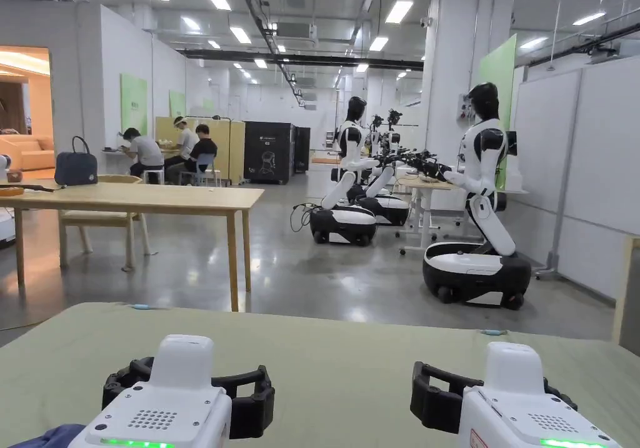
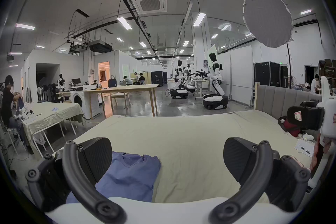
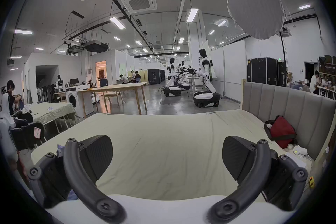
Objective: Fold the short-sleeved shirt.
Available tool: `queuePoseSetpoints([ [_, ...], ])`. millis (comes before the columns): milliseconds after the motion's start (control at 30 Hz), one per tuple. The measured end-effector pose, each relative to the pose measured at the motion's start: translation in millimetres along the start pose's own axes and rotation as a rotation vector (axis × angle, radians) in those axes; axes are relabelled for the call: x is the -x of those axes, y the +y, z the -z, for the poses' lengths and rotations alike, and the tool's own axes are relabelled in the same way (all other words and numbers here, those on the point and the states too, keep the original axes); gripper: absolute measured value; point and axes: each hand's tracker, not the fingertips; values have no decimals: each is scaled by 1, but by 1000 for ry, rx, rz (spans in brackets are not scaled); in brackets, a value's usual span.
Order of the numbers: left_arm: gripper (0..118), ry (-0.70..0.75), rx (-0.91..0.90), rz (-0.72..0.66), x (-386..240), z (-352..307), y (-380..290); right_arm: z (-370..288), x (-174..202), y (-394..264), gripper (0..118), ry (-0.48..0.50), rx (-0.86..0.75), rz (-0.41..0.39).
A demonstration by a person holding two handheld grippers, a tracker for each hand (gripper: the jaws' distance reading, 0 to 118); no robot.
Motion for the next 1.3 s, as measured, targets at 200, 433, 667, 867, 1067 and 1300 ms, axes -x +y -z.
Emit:
queuePoseSetpoints([
  [200,118,-6,0,-16,3,0,-1,0,-2,-1,118,3,-2,15],
  [433,118,-35,-5,497,-14,15,9,16,31,-1,118,-21,-11,-587],
  [667,117,168,-89,1881,-55,47,-103,40,51,-120,118,-117,-53,-1863],
  [867,116,18,87,1178,-39,55,-74,44,36,-98,118,-246,44,-1543],
  [1067,116,-85,-15,98,16,34,24,8,4,24,118,-35,39,-251],
  [1300,117,-56,-68,-93,29,3,5,-13,0,-9,118,-11,-59,-50],
])
